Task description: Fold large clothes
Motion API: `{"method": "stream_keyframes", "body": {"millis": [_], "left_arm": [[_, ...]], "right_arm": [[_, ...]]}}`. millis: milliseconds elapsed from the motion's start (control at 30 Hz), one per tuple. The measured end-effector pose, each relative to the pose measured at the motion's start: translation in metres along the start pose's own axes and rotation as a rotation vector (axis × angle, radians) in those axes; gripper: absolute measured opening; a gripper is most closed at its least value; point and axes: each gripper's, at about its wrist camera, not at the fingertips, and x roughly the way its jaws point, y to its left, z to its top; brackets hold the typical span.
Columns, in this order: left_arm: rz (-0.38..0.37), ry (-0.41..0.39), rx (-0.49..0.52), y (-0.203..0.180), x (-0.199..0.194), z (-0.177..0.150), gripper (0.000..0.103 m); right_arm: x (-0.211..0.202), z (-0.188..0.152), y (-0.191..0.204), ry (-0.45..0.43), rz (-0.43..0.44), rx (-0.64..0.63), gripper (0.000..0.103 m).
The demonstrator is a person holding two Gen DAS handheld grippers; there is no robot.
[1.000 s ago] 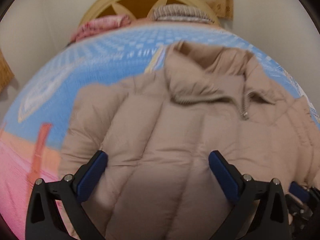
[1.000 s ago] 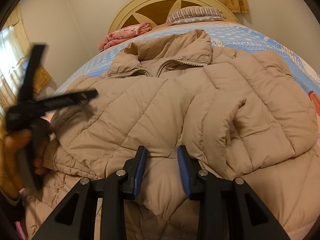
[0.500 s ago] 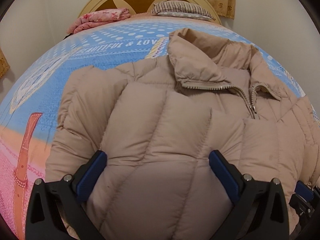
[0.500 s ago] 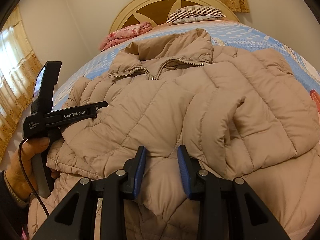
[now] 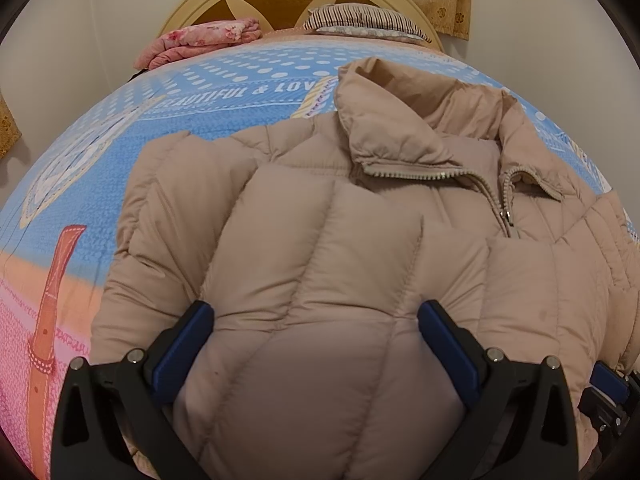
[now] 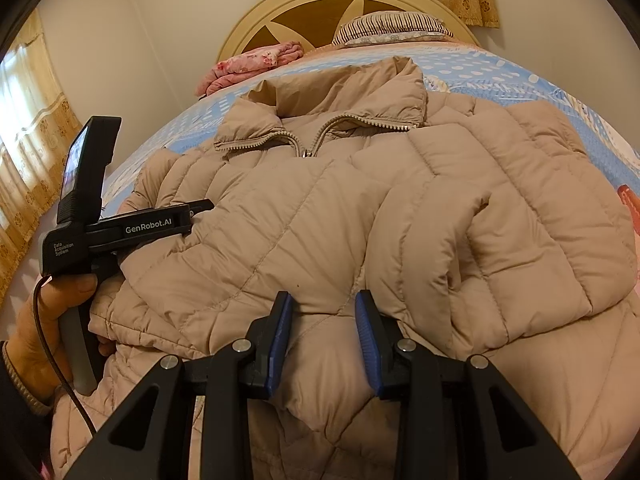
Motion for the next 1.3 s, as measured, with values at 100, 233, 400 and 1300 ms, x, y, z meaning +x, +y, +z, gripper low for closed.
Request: {"method": "stream_keyframes", "body": {"millis": [100, 233, 400, 1300], "left_arm": [[-0.002, 0.0, -0.002, 0.0, 0.0, 0.0, 0.103], [0.004, -0.003, 0.0, 0.001, 0.001, 0.0, 0.103], [0.01, -0.004, 0.002, 0.001, 0.001, 0.0, 0.103], [0.011, -0.003, 0.003, 0.001, 0.004, 0.0, 0.103]], "right_arm": [[0.001, 0.0, 0.004, 0.004, -0.023, -0.019, 0.033], [0.002, 0.0, 0.009, 0.008, -0.052, -0.043, 0.034], [0.003, 0.0, 0.009, 0.009, -0.05, -0.04, 0.034], [0.008, 0.002, 0.011, 0.024, -0.062, -0.062, 0.035]]}}
